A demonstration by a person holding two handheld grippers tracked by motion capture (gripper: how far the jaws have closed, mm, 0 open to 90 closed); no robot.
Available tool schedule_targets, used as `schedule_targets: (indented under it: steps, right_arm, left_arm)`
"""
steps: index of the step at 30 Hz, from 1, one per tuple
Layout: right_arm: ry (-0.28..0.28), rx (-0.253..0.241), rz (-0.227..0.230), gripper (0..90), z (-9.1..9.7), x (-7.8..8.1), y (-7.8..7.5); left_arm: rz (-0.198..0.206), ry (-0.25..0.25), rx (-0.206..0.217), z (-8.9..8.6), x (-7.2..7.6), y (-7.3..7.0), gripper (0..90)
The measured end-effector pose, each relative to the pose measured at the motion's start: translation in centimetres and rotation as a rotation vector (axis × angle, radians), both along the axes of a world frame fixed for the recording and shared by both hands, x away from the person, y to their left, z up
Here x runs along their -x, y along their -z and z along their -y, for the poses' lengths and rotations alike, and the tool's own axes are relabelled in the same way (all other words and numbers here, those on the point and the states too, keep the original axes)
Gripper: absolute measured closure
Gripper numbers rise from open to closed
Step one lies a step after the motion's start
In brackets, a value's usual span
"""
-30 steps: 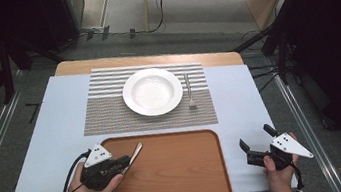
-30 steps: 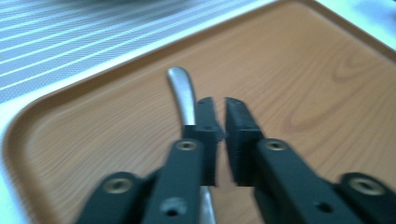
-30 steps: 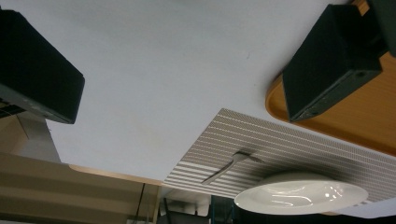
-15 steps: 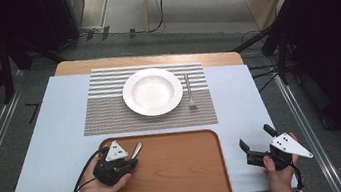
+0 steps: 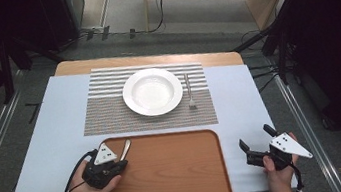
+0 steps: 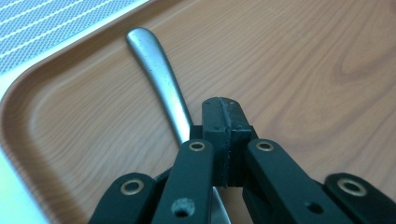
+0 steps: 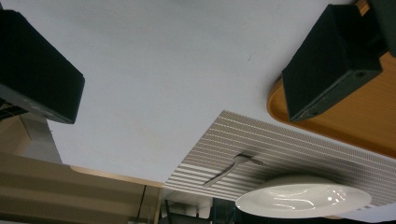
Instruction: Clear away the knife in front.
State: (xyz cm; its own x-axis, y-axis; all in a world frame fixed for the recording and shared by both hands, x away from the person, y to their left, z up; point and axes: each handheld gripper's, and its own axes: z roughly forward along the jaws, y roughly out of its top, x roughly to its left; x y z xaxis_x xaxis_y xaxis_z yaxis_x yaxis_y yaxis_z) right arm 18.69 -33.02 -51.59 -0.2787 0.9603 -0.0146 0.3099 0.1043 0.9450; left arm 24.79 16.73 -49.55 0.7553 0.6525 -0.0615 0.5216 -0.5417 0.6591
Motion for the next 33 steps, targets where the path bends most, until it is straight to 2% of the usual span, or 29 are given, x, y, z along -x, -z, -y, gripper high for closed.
schedule_targets:
  steps: [18,22,26,29,32,33]
  right_arm:
    - [0.003,0.007,-0.001,0.0,0.0,0.0,0.0]
    - [0.004,0.009,-0.001,0.0,0.0,0.0,0.0]
    - [0.004,0.009,-0.002,0.0,0.0,0.0,0.0]
    - [0.004,0.009,-0.001,0.0,0.0,0.0,0.0]
    - [0.005,0.009,-0.003,0.0,0.0,0.0,0.0]
    - [0.005,0.008,-0.003,0.0,0.0,0.0,0.0]
  left_arm:
    - [0.0,-0.051,0.019,-3.1,0.6,0.1,88.1]
    - [-0.009,-0.058,0.031,-3.4,0.6,0.1,88.1]
    - [0.0,-0.068,0.033,-3.5,0.6,0.0,88.1]
    - [0.008,-0.062,0.078,-4.0,0.5,-0.1,88.0]
    - [0.025,-0.064,0.158,-4.7,0.4,-0.3,87.6]
    - [0.03,-0.067,0.184,-5.0,0.4,-0.4,84.9]
